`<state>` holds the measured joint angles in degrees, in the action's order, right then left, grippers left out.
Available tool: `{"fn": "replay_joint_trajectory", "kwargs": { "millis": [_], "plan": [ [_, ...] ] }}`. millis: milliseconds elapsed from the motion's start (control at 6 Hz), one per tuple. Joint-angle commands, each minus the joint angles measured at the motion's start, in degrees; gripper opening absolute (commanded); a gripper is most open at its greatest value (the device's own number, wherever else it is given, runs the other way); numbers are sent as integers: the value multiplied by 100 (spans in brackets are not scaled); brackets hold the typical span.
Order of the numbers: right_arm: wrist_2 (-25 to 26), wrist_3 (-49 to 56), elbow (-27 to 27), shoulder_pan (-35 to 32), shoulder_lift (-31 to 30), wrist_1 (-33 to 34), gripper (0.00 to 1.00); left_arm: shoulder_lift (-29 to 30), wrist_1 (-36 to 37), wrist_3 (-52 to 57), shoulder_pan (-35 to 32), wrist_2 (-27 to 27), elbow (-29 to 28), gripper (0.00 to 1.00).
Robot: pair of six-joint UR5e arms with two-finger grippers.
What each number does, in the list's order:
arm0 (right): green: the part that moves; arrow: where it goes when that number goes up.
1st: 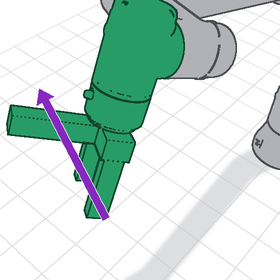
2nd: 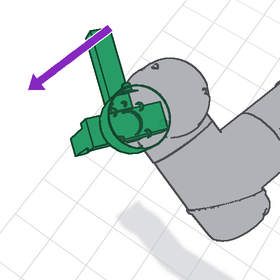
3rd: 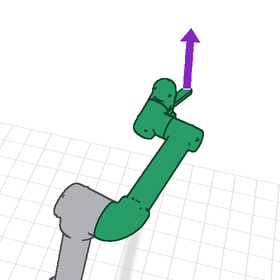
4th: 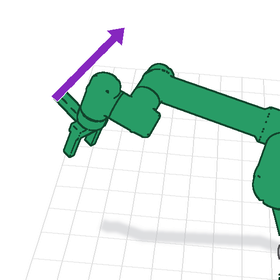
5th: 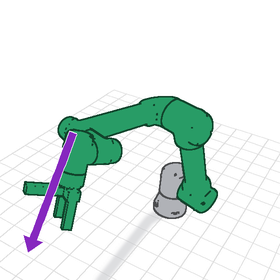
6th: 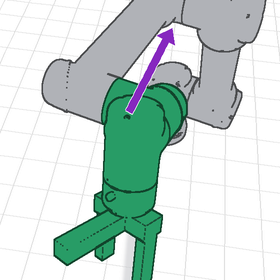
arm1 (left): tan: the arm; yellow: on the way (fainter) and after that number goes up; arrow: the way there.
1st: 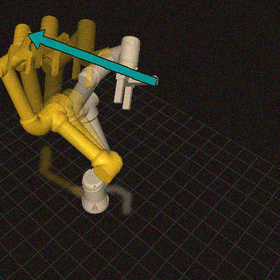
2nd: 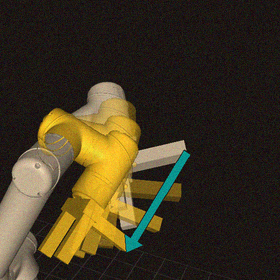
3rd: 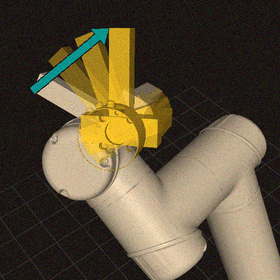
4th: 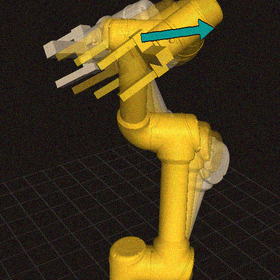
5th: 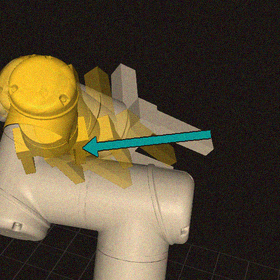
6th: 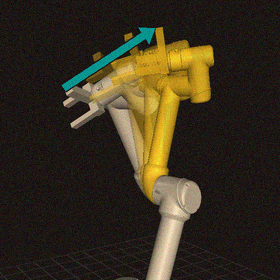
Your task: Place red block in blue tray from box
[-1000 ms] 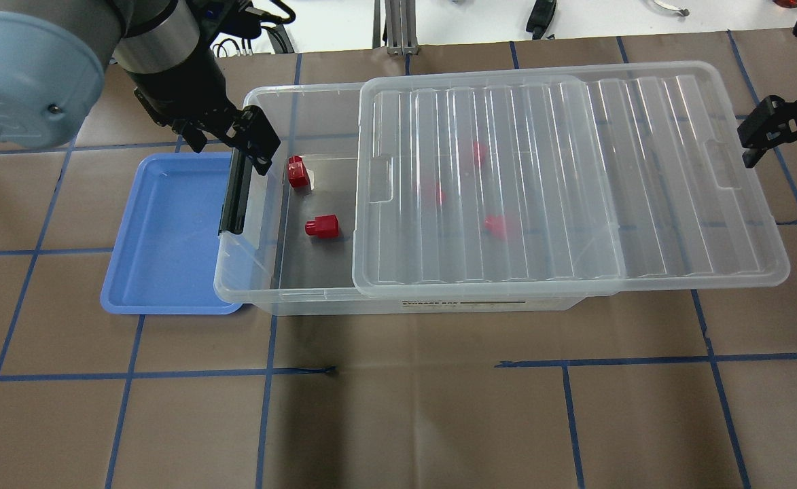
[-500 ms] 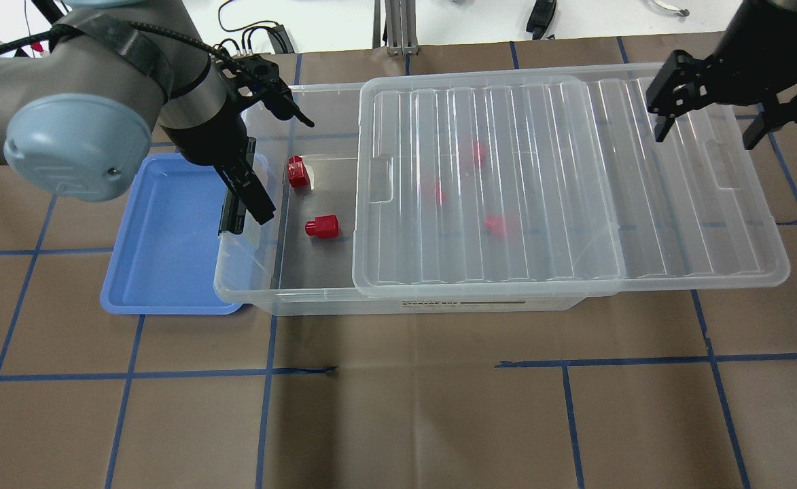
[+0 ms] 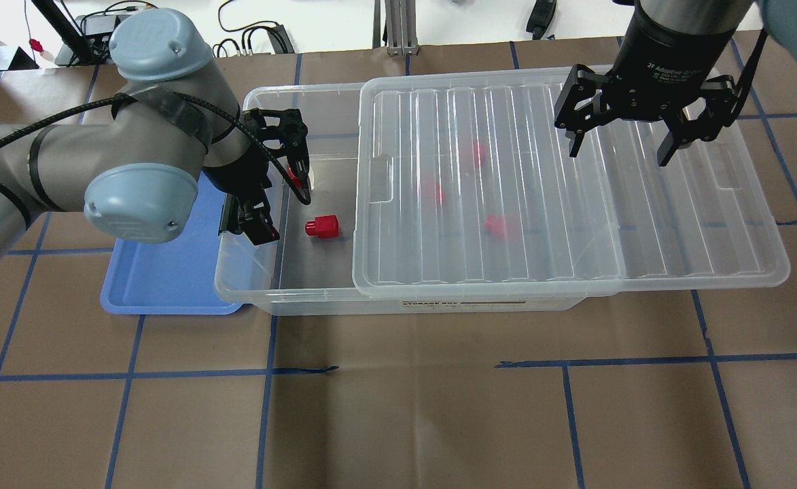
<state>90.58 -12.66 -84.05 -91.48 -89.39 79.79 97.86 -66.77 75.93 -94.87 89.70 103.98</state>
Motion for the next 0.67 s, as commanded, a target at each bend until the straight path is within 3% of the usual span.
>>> {"fn": "replay_joint_trajectory", "kwargs": {
  "millis": [0,500],
  "plan": [
    [-14,0,-23,-28,9,11,100,460,663,352,-128,-197,52,95],
    [-6,0,-41,-28,9,19,100,1294,1278,344,-146,-462,96,96]
  ]
}}
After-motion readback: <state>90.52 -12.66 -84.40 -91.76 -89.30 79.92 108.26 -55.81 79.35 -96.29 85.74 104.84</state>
